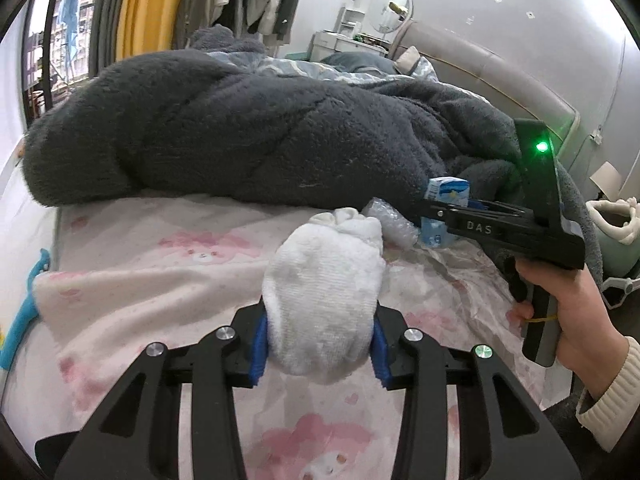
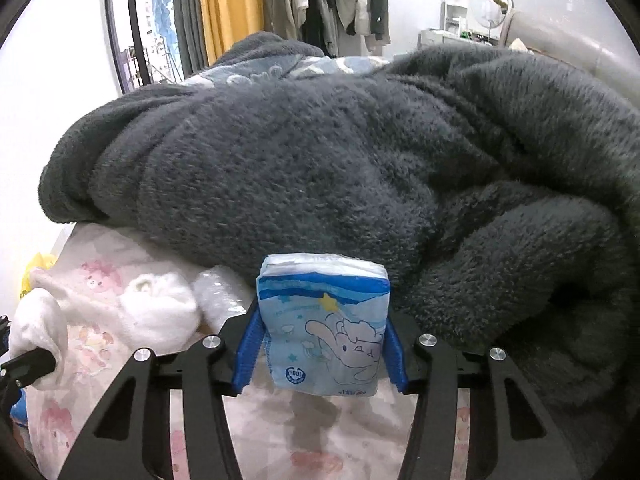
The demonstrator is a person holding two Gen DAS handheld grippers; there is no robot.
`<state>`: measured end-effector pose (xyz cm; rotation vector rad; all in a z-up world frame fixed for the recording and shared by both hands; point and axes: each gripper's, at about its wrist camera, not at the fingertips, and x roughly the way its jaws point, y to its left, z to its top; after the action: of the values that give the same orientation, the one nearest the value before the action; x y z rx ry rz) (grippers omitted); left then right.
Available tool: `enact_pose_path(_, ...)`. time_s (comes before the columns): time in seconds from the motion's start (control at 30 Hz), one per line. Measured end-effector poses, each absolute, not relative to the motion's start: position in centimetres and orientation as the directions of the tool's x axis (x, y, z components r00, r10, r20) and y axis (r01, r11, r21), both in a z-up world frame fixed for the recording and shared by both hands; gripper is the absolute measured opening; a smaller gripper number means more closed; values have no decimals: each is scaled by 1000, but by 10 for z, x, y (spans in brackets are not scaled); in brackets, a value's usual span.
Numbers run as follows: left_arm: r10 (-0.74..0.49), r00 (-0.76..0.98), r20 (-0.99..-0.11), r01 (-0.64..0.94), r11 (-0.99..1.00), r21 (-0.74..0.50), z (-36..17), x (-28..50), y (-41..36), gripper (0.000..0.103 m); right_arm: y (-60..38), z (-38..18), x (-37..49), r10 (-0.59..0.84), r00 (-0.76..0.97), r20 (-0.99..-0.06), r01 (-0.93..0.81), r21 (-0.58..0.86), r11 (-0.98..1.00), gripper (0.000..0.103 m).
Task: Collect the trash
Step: 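Close the left gripper on the white tissue while the right gripper grasps the blue tissue pack, then carry the tissue and tissue pack over the teal bin with both tools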
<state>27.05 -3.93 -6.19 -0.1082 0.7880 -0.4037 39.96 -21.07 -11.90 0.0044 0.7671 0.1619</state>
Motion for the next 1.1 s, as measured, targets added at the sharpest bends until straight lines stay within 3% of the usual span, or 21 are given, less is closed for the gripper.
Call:
enact_pose_path(0.6,-212,702,-680,93,974,-207,-40,196,30,45,-133,-81,323,367,698,-615,-352,151,924,53)
enact_pose_path(1.1,-54,690,-722,-82,985,-153,-46,135,104,45,-32,-72,266,521,601,-606,-548,162,821,53)
